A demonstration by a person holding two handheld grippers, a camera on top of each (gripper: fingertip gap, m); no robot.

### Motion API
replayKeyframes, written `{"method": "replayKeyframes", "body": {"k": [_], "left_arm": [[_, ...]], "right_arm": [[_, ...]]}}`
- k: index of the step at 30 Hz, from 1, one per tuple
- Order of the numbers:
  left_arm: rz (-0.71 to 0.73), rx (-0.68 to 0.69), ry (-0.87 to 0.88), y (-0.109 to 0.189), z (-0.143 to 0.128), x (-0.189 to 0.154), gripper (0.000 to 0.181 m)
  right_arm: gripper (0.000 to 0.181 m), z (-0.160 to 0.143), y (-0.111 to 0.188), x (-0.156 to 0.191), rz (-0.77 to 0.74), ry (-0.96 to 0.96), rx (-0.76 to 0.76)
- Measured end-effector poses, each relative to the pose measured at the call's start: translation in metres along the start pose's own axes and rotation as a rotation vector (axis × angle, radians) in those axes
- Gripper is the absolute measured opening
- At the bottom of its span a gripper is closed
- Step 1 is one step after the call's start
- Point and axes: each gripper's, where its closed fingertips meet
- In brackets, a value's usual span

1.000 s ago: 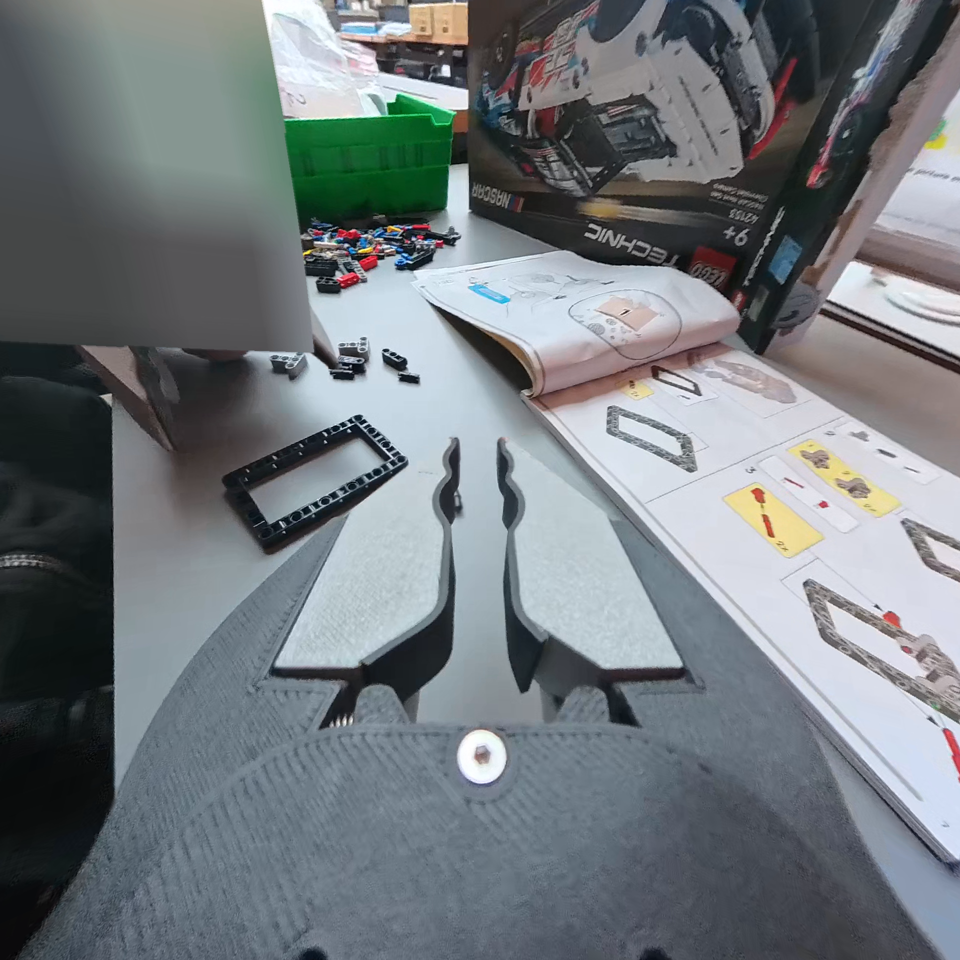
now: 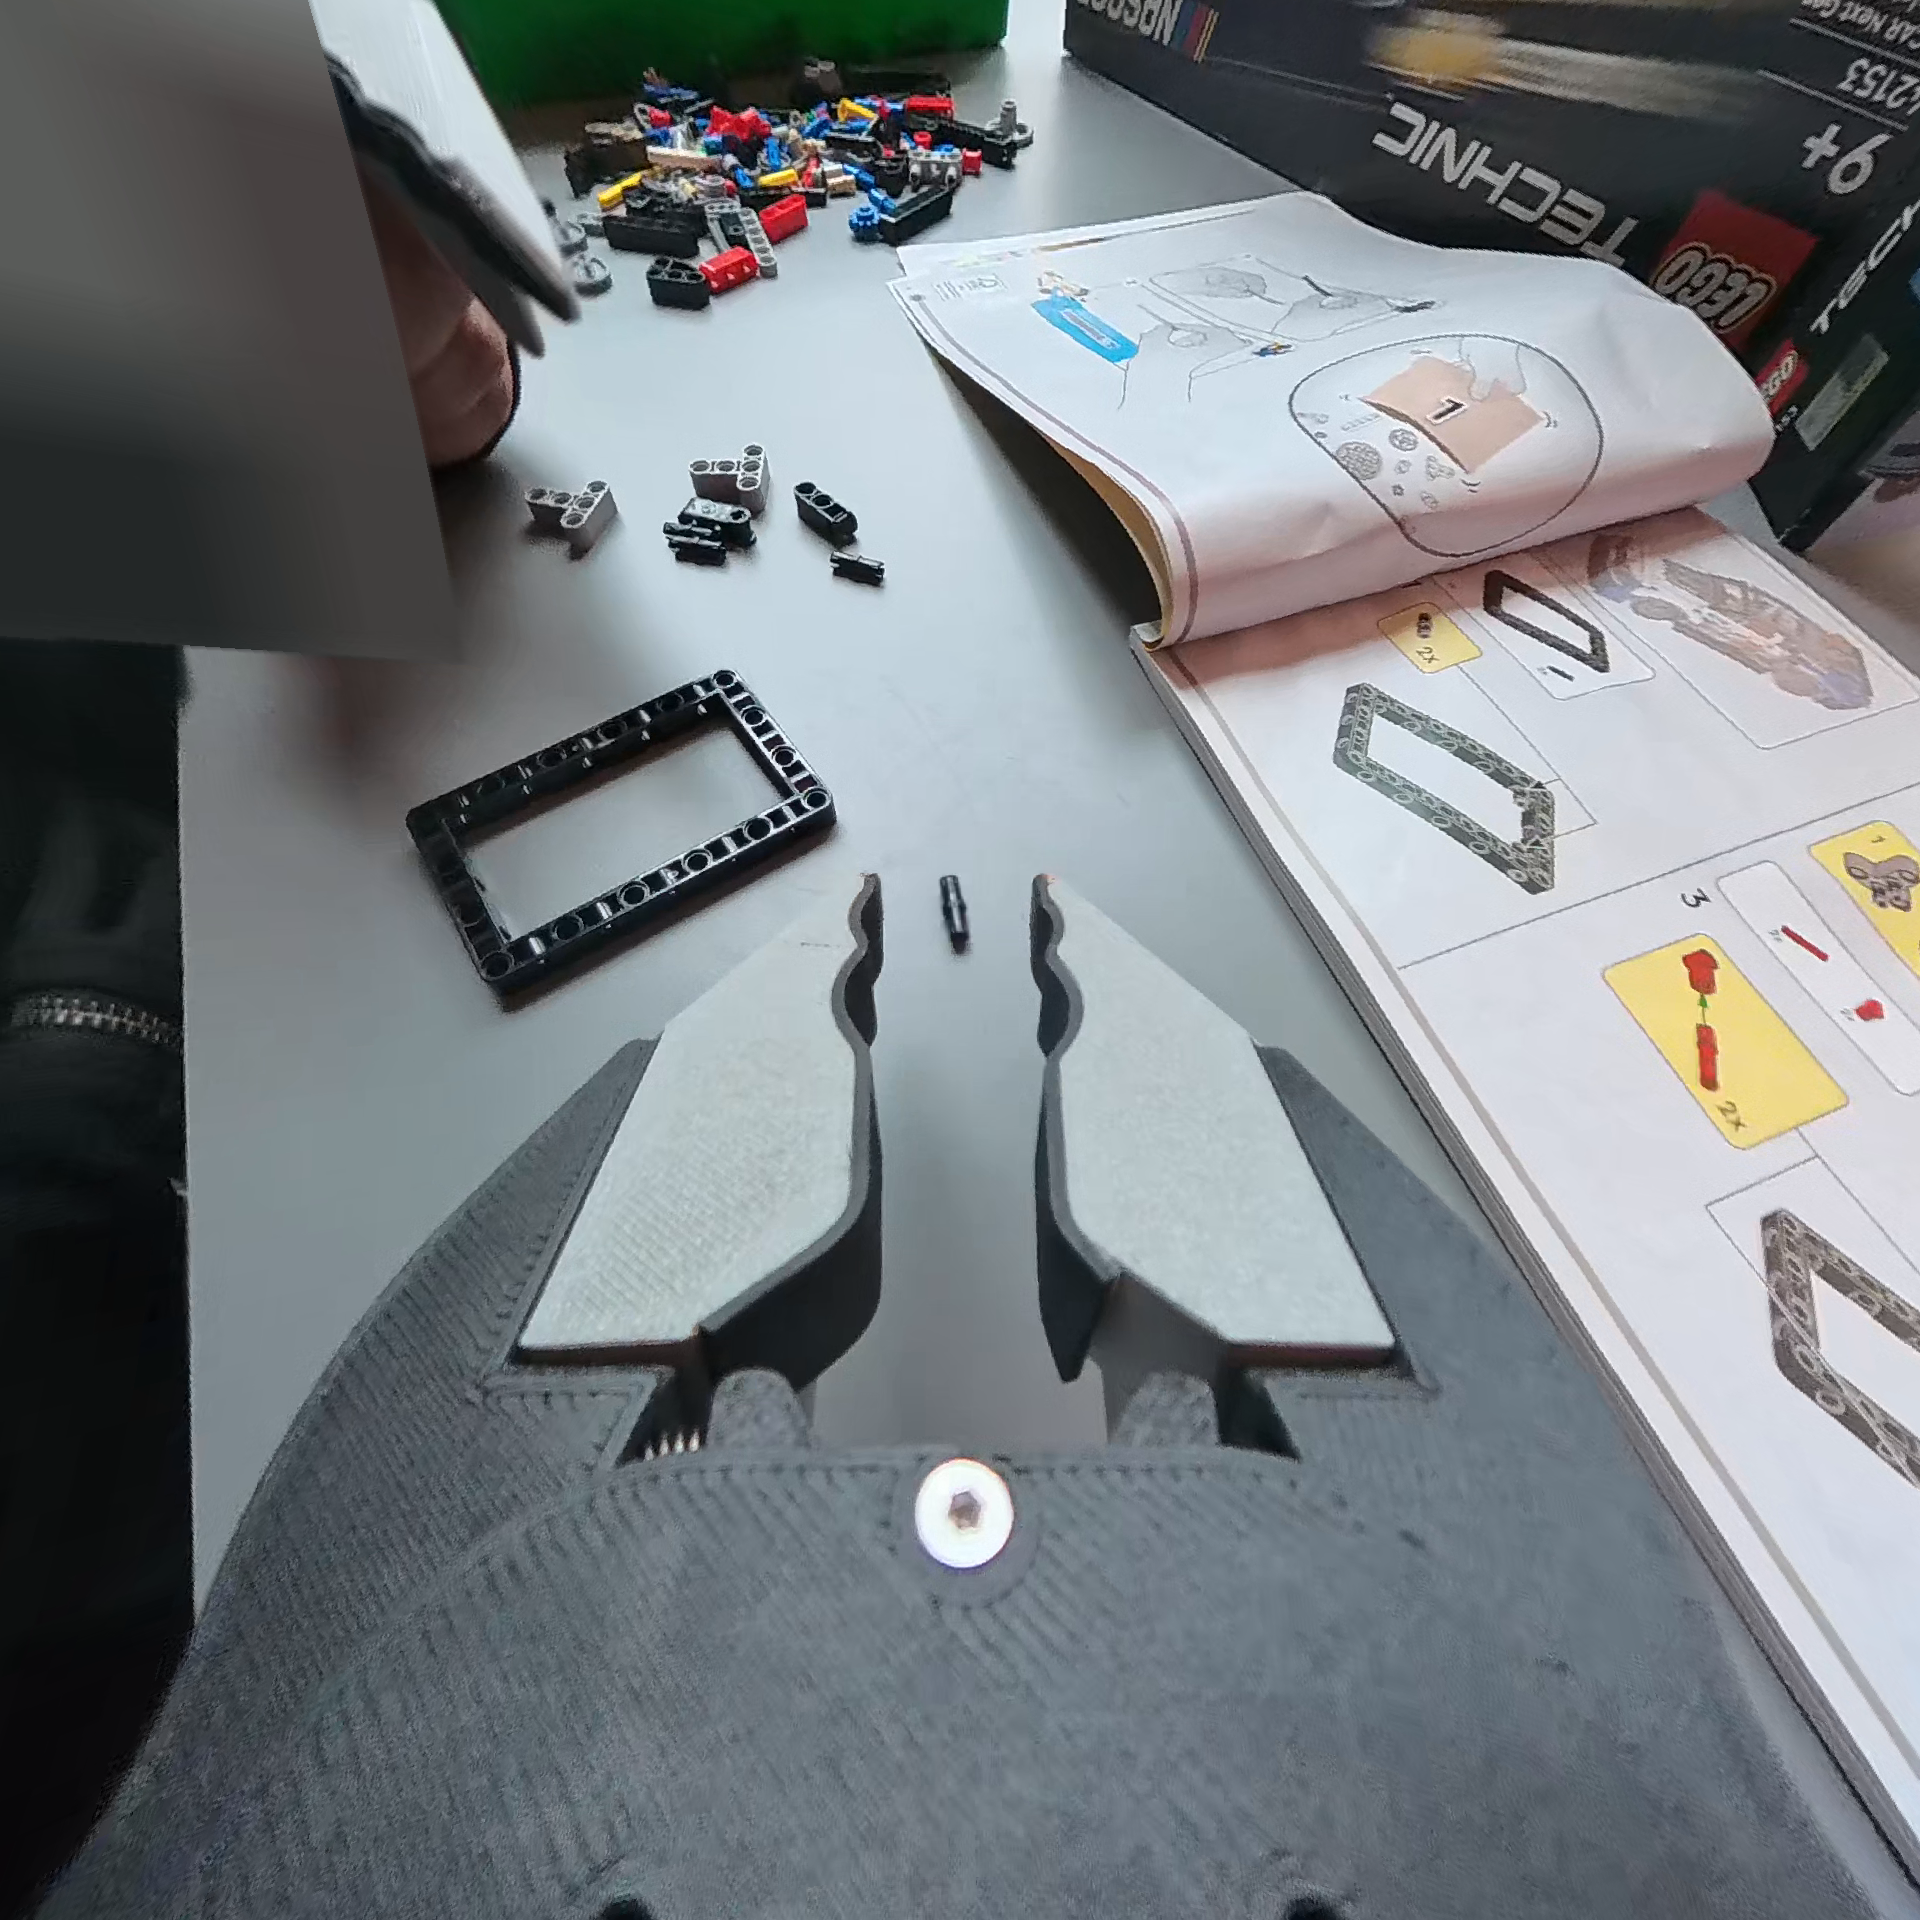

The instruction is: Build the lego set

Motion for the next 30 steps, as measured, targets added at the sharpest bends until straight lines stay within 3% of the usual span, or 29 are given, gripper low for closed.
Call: {"method": "replayKeyframes", "body": {"k": [7,30], "left_arm": [[0.084,-0.011,-0.034,0.010,-0.001,0.012,0.053],[0.030,0.035,0.039,0.002,-0.007,0.019,0.052]], "right_arm": [[0.026,0.000,-0.005,0.003,-0.025,0.075,0.025],[0.021,-0.011,-0.004,0.001,-0.044,0.043,0.079]]}}
Point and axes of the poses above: each gripper's, where its closed fingertips meet, y back along the fingers, z out of its top, x = y × z across the jaws, and after that the axes turned 8 degrees about z, right-handed
